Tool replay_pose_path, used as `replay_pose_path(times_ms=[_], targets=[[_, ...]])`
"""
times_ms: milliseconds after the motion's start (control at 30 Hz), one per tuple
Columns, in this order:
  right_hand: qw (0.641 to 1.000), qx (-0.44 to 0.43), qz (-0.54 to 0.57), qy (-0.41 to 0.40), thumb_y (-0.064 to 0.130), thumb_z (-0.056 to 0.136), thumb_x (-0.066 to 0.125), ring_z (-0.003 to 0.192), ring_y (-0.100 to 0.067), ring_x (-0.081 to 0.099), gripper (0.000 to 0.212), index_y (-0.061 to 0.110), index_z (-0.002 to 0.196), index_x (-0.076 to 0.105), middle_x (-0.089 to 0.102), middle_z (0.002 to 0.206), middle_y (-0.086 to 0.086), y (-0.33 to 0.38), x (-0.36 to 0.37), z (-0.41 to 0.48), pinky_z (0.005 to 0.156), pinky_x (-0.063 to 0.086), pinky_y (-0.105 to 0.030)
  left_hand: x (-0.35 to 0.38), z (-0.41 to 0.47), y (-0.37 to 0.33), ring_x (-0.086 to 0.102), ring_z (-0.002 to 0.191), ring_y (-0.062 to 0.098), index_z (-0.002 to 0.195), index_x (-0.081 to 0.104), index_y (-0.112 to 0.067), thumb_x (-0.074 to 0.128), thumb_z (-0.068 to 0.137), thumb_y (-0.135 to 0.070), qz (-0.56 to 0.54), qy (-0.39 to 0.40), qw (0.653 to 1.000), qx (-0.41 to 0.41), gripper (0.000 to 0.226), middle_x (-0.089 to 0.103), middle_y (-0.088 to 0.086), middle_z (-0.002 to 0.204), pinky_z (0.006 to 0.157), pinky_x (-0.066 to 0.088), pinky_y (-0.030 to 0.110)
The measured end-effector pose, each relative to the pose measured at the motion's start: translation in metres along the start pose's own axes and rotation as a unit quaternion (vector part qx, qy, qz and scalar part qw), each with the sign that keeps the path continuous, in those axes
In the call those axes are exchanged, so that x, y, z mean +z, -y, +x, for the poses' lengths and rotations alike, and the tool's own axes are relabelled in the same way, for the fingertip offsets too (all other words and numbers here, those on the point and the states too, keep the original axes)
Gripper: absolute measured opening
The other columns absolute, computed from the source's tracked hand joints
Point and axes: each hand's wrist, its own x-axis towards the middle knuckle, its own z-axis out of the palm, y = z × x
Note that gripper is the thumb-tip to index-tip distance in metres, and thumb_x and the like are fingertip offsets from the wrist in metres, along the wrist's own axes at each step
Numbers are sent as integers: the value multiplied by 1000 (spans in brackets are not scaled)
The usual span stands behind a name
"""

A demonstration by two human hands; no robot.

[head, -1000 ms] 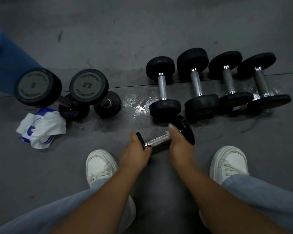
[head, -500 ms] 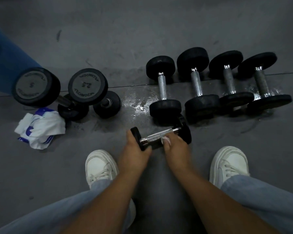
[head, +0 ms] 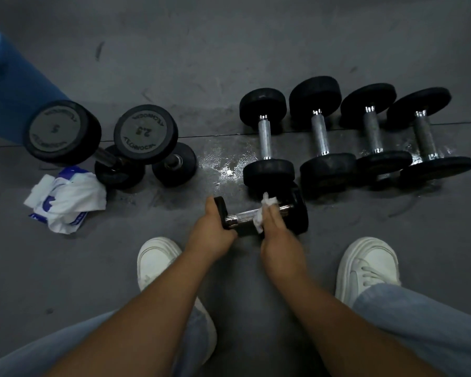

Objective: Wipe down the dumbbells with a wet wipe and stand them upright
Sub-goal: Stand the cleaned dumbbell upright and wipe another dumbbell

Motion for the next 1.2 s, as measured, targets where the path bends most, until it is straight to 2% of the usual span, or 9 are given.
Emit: replay_pose_path(times_ms=[67, 167, 300, 400, 600, 800, 933, 1033, 1200], targets=[[996, -63, -20, 53, 6, 84, 48, 104, -29, 62, 78, 36, 150, 20, 4, 159, 24, 13, 1, -2, 73, 50, -35, -11, 7, -6, 63, 97, 34, 126, 38, -15, 71, 61, -30, -9, 42, 999, -17, 74, 62, 15, 107, 83, 56, 43], [990, -121, -26, 72, 22, 96, 45, 127, -16, 51, 50, 36, 143, 36, 29, 153, 18, 18, -2, 5, 92, 52, -36, -16, 4, -5, 64, 94, 34, 121, 41, -15, 72, 57, -31, -36, 72, 996, -47, 73, 61, 15, 106, 78, 59, 47], [993, -58, -74, 77, 45, 102, 39, 115, -24, 58, 33, 25, 120, 58, 58, 127, 1, 19, -27, 16, 86, 46, -32, 10, -24, 0, 62, 108, 35, 146, 25, -18, 69, 85, -25, -45, -54, 996, -50, 76, 63, 15, 122, 83, 48, 35], [995, -43, -89, 21, 30, 99, 46, 98, -33, 62, 19, 24, 113, 57, 53, 115, -4, 16, -33, 19, 78, 50, -37, 34, -40, 3, 62, 109, 38, 155, 3, -22, 65, 88, -22, -34, -100, 994, -14, 91, 57, 15, 130, 84, 50, 42], [976, -94, -139, 139, 1, 82, 49, 134, -28, 41, 75, 17, 152, 24, 16, 158, 0, 10, -21, 6, 97, 47, -41, 40, -36, 17, 63, 99, 39, 156, -9, -28, 55, 88, -11, 73, -97, 992, 32, 95, 39, 13, 140, 79, 49, 45], [990, -52, -116, 59, -1, 76, 44, 133, -28, 41, 82, 28, 151, 25, 25, 154, 6, 10, -26, 8, 98, 47, -46, 35, -20, 15, 65, 95, 35, 156, -6, -29, 56, 90, -13, 78, -98, 992, 34, 92, 42, 14, 134, 79, 51, 43], [978, -131, -92, 132, 7, 85, 47, 130, -26, 45, 70, 27, 149, 27, 26, 156, 7, 29, 0, 0, 93, 48, -39, 23, -10, 10, 62, 105, 37, 156, -4, -31, 55, 92, -22, 44, -71, 996, 24, 88, 45, 16, 134, 88, 48, 43], [999, -19, -35, 35, -3, 79, 44, 133, -27, 41, 70, 16, 146, 34, 32, 152, -1, 25, -5, 11, 102, 40, -33, 20, -7, 12, 63, 105, 36, 155, 1, -28, 62, 84, -21, 50, -90, 994, 36, 94, 54, 14, 128, 87, 49, 42], [987, -92, -79, 107, 0, 80, 48, 135, -23, 41, 69, 22, 145, 39, 29, 155, 5, 28, -13, 9, 106, 41, -37, 18, -10, 11, 64, 105, 36, 152, 14, -26, 65, 85, -24, 38, -110, 992, 38, 85, 63, 12, 121, 84, 49, 40]])
